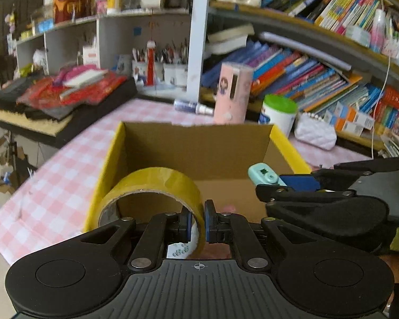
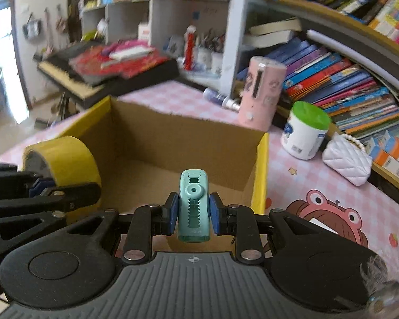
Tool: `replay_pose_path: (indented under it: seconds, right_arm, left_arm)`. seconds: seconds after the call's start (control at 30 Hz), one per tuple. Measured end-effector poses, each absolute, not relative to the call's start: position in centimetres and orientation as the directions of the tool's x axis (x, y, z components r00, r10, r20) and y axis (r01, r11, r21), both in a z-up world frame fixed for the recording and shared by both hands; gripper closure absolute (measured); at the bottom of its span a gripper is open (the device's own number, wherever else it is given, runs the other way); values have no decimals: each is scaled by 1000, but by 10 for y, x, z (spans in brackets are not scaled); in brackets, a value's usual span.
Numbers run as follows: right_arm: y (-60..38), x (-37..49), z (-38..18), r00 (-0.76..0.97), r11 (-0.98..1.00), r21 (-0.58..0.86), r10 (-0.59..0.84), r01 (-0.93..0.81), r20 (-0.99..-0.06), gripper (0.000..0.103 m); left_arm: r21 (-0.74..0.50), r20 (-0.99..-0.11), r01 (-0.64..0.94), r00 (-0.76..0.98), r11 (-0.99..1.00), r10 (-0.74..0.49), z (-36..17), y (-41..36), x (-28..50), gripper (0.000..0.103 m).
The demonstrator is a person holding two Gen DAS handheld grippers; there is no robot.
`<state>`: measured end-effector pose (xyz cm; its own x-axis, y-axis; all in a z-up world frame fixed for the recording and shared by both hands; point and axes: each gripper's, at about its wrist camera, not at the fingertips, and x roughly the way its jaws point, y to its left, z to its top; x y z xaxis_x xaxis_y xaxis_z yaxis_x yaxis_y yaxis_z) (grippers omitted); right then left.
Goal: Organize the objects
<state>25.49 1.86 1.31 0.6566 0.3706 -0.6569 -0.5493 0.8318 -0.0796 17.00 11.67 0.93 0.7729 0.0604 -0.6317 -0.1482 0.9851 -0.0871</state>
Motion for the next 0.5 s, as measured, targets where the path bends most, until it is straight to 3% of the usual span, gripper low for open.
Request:
replay_pose_path:
  seconds: [0.4,0.5]
  right_arm:
    - [37,270,-13,602,730,-205,334,-652,-725,79]
    - [40,271,-17,586,708,-216,331,-673,-740,79]
  left_arm:
    - [-95,-676,-168,735,981,60,-8,120,186,95]
    - [-105,-687,-179,724,978,59,-13,122,186,91]
